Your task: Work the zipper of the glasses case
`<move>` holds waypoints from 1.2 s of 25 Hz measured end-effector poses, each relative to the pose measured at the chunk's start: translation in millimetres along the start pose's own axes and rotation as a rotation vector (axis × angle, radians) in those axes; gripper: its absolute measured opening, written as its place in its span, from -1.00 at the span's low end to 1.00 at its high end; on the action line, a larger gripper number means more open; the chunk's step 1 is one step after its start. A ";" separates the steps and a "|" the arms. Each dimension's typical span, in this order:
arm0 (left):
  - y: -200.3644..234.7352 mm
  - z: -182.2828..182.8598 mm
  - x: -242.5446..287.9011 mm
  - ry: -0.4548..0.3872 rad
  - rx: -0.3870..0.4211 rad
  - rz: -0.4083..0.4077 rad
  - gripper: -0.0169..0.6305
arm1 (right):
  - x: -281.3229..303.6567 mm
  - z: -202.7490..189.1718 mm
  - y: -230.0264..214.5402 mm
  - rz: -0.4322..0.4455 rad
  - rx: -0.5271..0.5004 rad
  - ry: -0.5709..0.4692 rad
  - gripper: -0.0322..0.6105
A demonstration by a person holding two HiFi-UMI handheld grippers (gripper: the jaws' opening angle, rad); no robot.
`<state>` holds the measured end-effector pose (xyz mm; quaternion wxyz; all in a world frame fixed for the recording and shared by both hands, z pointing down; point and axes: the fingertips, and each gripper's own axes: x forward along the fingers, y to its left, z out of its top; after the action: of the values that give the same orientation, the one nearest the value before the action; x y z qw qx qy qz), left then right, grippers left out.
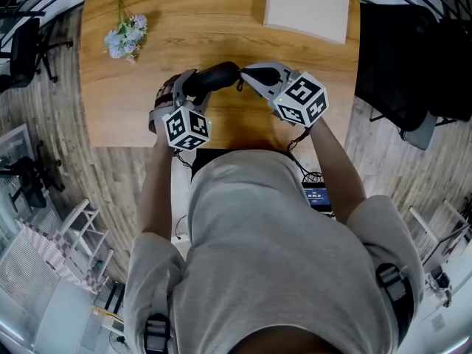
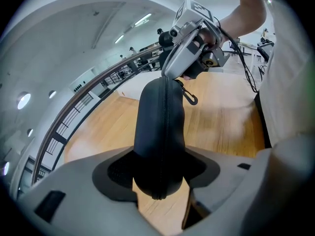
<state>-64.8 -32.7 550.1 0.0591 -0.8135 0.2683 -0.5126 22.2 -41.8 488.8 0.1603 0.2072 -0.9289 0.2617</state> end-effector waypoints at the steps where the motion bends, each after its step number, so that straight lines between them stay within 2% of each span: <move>1: -0.6 -0.5 1.2 0.010 -0.003 0.000 -0.10 | -0.1 -0.3 0.7 -0.003 0.002 0.000 -0.82; 8: -4.9 -6.9 5.5 0.069 -0.039 -0.006 -0.11 | 2.5 -1.2 12.1 -0.039 -0.061 0.029 -0.82; 13: -2.2 -3.7 7.8 0.066 -0.063 -0.001 -0.12 | 4.8 1.8 16.4 -0.062 -0.065 0.018 -0.82; 17: 2.4 4.4 2.8 0.030 -0.065 0.013 -0.11 | 2.1 4.3 2.6 -0.108 -0.062 0.003 -0.82; 22: 6.2 22.5 -11.4 -0.055 -0.064 0.047 -0.11 | -1.3 3.8 -18.5 -0.177 -0.075 0.030 -0.82; 27: 8.0 30.3 -19.8 -0.084 -0.035 0.094 -0.11 | 0.3 2.2 -26.3 -0.190 -0.062 0.043 -0.82; 30: 7.5 32.9 -24.3 -0.101 -0.048 0.105 -0.11 | 1.9 2.1 -27.7 -0.194 -0.057 0.044 -0.82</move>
<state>-47.2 -32.9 512.4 0.0798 -0.8242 0.3195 -0.4606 33.2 -65.0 499.6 0.2114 0.2858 -0.9077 0.2230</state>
